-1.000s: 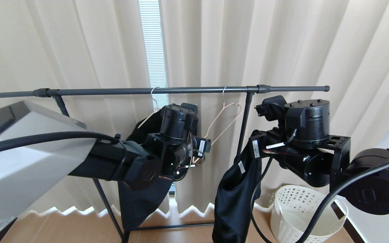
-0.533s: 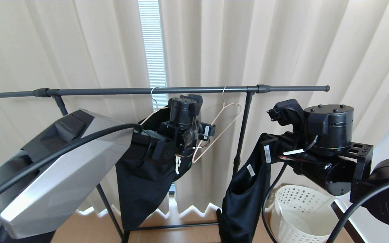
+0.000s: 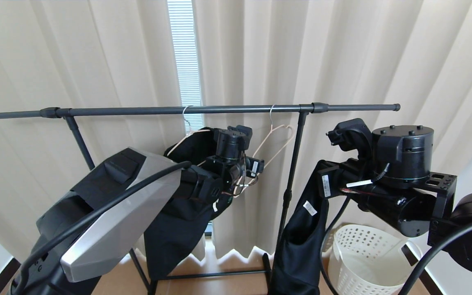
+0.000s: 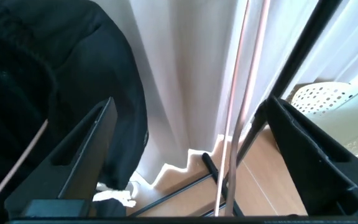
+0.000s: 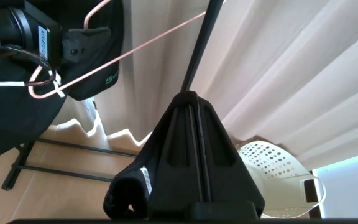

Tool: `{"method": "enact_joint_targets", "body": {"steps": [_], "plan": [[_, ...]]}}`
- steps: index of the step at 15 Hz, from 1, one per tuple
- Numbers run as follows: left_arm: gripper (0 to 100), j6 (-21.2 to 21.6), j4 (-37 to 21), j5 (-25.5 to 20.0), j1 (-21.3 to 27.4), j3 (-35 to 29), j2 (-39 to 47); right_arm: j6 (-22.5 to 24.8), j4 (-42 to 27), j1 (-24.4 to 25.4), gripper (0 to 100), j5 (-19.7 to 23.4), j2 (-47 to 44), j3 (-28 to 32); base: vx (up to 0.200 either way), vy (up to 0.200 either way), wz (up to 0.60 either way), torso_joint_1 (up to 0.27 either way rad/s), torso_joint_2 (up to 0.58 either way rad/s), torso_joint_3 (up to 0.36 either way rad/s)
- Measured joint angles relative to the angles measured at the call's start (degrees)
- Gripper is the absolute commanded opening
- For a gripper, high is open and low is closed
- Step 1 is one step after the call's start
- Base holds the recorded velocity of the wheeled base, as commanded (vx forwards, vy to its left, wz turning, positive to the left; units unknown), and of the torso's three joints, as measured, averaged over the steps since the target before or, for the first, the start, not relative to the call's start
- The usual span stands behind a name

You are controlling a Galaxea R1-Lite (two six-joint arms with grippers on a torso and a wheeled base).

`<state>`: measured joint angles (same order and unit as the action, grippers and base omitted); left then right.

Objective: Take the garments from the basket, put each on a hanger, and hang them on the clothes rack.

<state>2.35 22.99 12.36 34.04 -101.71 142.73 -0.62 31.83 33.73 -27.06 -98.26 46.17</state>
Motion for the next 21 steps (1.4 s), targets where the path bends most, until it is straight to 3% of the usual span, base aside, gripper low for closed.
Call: {"method": "enact_joint_targets", "body": {"steps": [1,2,12,21], "plan": [[100,-0.04,0.02,0.01,0.0,-0.05,0.2,0.0,0.02,0.0,0,0.0,0.02,0.02,0.0,0.0,0.0,0.0,0.0,0.0],[0,-0.04,0.0,0.06,-0.02,-0.05,0.33,0.0,0.05,0.0,0,0.0,0.05,0.05,0.0,0.0,0.0,0.0,0.0,0.0],[0,-0.41,0.1,0.44,-0.27,1.21,-0.96,0.0,0.07,-0.02,0,-0.02,0.07,0.06,0.0,0.0,0.0,0.0,0.0,0.0],[0,-0.72,3.66,0.09,-0.13,12.2,-9.41,0.0,0.07,0.04,0,-0.09,-0.34,0.27,0.0,0.0,0.0,0.0,0.0,0.0]]}}
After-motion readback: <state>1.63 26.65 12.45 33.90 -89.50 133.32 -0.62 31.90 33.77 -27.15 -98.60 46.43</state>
